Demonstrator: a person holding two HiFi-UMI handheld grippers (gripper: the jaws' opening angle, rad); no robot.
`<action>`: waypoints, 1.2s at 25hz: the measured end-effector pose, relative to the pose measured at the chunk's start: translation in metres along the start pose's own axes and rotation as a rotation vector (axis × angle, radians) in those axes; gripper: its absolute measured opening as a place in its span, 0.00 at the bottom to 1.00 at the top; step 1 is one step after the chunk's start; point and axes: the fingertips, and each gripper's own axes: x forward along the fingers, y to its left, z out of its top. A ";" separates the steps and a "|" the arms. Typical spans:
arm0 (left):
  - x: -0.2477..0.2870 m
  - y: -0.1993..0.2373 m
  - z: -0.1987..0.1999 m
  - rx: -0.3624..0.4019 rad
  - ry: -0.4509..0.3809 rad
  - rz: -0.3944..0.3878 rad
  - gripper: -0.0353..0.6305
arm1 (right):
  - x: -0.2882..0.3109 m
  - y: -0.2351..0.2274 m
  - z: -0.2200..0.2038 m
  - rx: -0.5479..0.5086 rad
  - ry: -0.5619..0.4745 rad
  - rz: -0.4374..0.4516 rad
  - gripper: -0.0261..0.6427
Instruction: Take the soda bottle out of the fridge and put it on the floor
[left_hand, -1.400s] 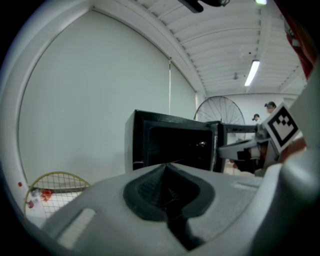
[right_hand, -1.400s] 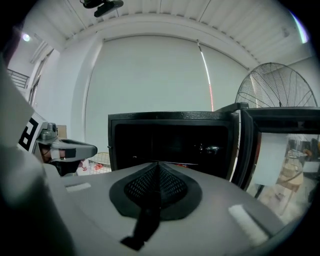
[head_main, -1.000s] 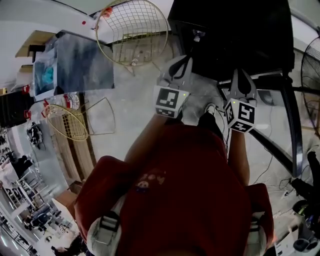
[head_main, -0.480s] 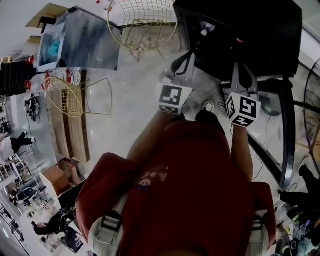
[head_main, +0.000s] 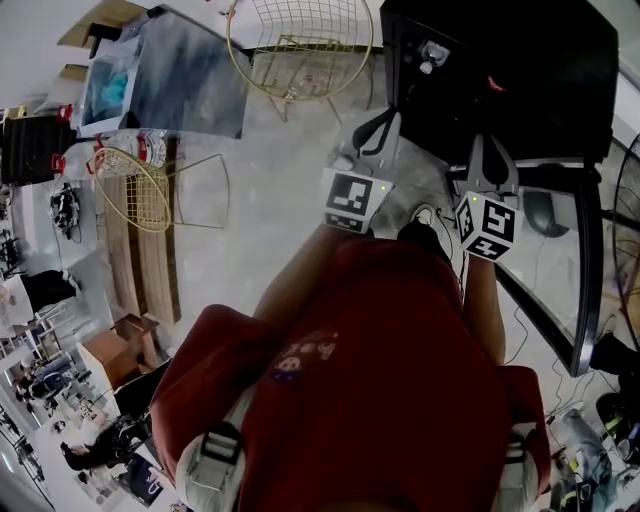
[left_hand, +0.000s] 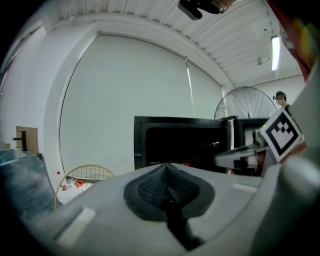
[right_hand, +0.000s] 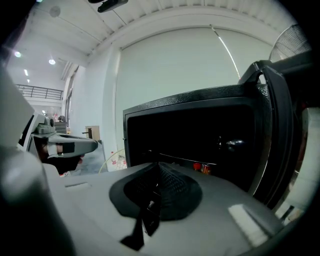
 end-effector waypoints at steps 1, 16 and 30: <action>0.000 -0.001 0.000 -0.001 -0.001 -0.003 0.05 | 0.000 0.000 0.001 -0.001 -0.001 -0.001 0.04; 0.002 -0.006 -0.003 -0.003 -0.002 0.006 0.05 | 0.010 -0.012 -0.012 0.001 0.007 -0.018 0.04; 0.002 -0.004 -0.020 -0.014 0.014 0.055 0.05 | 0.061 -0.048 -0.049 0.021 0.035 -0.095 0.23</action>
